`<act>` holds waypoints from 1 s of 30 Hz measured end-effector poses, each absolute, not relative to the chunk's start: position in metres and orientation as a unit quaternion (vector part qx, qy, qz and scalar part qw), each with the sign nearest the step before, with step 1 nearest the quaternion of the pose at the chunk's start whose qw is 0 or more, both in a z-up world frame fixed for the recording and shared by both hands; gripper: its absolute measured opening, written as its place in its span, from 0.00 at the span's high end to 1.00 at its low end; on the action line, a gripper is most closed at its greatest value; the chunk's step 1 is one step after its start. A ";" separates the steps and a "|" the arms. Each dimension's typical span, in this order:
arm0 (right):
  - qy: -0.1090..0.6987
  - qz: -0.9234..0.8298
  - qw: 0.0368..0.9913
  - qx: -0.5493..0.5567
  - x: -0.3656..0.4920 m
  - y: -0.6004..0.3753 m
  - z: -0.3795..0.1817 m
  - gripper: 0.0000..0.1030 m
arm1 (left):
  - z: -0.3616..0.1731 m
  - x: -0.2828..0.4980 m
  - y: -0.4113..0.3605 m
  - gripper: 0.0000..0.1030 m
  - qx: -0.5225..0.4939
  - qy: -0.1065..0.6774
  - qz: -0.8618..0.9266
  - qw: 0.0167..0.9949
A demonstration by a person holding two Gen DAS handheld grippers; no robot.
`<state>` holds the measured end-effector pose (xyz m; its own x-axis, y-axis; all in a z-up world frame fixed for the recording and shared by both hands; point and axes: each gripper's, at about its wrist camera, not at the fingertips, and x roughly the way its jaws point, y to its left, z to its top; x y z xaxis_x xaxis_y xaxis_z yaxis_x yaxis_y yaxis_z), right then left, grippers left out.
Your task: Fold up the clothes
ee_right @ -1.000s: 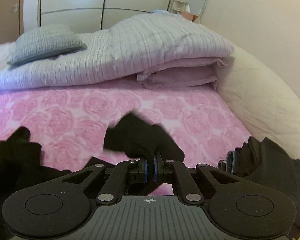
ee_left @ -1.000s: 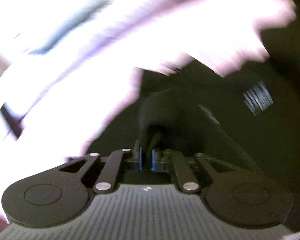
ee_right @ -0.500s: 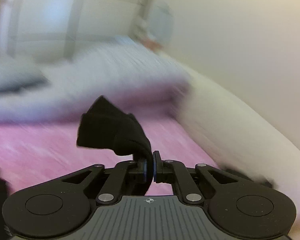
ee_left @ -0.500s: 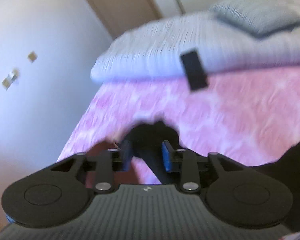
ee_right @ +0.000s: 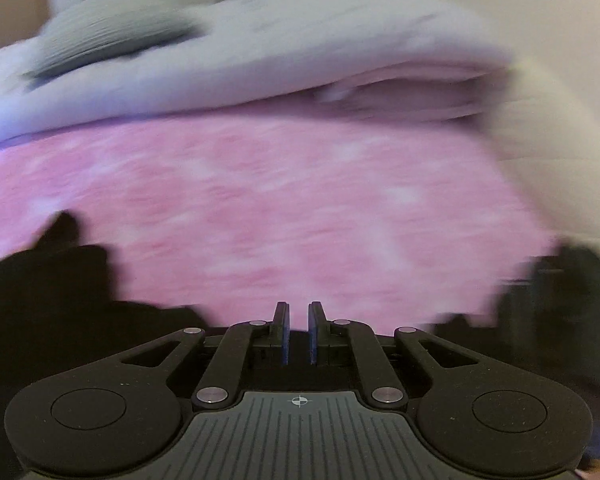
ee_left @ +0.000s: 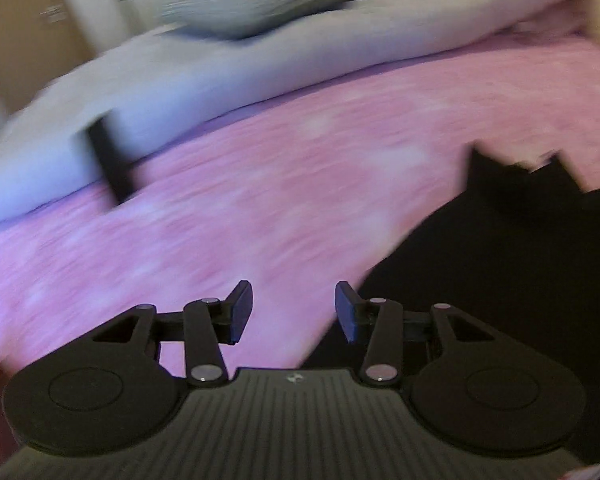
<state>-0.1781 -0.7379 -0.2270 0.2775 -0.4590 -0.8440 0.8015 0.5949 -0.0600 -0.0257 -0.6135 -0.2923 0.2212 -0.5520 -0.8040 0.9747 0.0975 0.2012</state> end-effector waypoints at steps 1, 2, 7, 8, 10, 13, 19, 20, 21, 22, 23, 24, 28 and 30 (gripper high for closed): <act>0.449 -0.383 0.783 0.195 -0.165 -0.740 -0.237 0.92 | -0.298 -0.035 -0.634 0.59 0.371 0.285 -0.578 0.668; 0.455 -0.360 0.791 0.195 -0.153 -0.741 -0.247 0.93 | -0.302 -0.043 -0.652 0.59 0.368 0.288 -0.592 0.656; 0.479 -0.275 0.816 0.171 -0.101 -0.754 -0.295 0.92 | -0.322 -0.075 -0.737 0.55 0.352 0.303 -0.649 0.602; 0.481 -0.262 0.818 0.175 -0.095 -0.759 -0.304 0.92 | -0.326 -0.077 -0.751 0.55 0.350 0.313 -0.655 0.592; 0.485 -0.237 0.821 0.186 -0.084 -0.769 -0.323 0.92 | -0.337 -0.080 -0.777 0.55 0.342 0.342 -0.656 0.579; 0.496 -0.197 0.821 0.203 -0.073 -0.777 -0.337 0.93 | -0.356 -0.086 -0.803 0.55 0.343 0.384 -0.658 0.551; 0.518 -0.177 0.817 0.178 -0.069 -0.775 -0.359 0.92 | -0.380 -0.099 -0.823 0.55 0.367 0.426 -0.669 0.486; 0.513 -0.172 0.822 0.179 -0.072 -0.773 -0.358 0.92 | -0.384 -0.100 -0.824 0.55 0.374 0.430 -0.670 0.477; 0.508 -0.167 0.826 0.180 -0.075 -0.772 -0.358 0.92 | -0.387 -0.101 -0.825 0.56 0.380 0.434 -0.670 0.467; 0.504 -0.155 0.826 0.200 -0.077 -0.773 -0.357 0.92 | -0.387 -0.102 -0.825 0.60 0.383 0.434 -0.671 0.463; 0.500 -0.154 0.826 0.209 -0.078 -0.774 -0.355 0.92 | -0.388 -0.102 -0.824 0.62 0.385 0.433 -0.673 0.460; 0.496 -0.155 0.827 0.215 -0.079 -0.774 -0.352 0.92 | -0.388 -0.102 -0.824 0.74 0.388 0.433 -0.674 0.456; 0.494 -0.158 0.826 0.222 -0.075 -0.777 -0.343 0.93 | -0.366 -0.104 -0.798 0.92 0.408 0.374 -0.688 0.470; 0.498 -0.159 0.826 0.210 -0.072 -0.776 -0.341 0.93 | -0.352 -0.100 -0.778 0.92 0.407 0.356 -0.687 0.485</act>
